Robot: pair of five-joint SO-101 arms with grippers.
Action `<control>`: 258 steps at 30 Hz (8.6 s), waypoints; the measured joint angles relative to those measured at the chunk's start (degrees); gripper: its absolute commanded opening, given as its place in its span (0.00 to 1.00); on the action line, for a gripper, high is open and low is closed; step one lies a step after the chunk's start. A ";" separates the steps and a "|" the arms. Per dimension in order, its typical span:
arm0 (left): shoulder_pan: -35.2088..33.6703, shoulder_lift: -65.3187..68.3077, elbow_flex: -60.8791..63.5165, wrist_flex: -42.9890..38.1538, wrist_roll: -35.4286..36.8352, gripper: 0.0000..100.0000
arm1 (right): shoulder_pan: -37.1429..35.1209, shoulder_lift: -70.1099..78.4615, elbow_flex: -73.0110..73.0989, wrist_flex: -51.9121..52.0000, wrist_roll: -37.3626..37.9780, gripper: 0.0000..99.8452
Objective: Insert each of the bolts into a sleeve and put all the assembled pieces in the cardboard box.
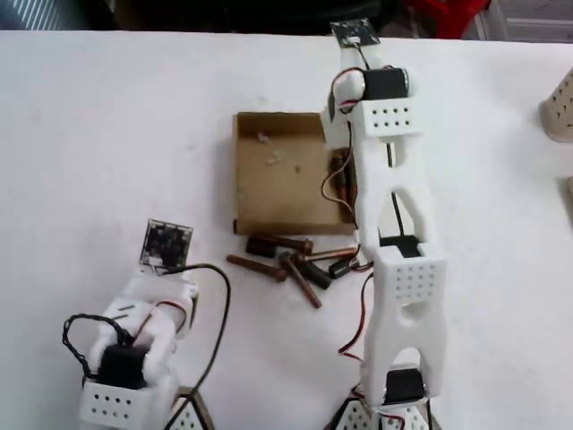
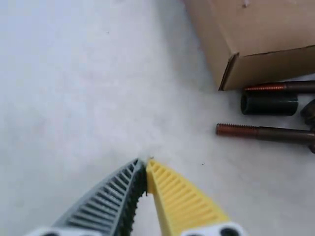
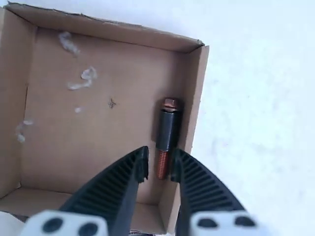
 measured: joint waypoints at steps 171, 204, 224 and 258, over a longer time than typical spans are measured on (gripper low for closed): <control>-0.88 10.55 -8.18 -2.55 -4.13 0.03 | -9.41 -90.20 153.32 -126.95 -8.62 0.02; 25.49 100.22 -67.69 9.85 -41.49 0.16 | 5.89 -90.20 153.32 -124.57 -8.62 0.02; 27.34 107.08 -67.60 3.69 -54.24 0.16 | 6.68 -90.20 153.32 -124.57 -8.62 0.02; 25.41 110.33 -66.11 0.00 -57.58 0.16 | 6.68 -90.20 153.32 -124.57 -8.62 0.02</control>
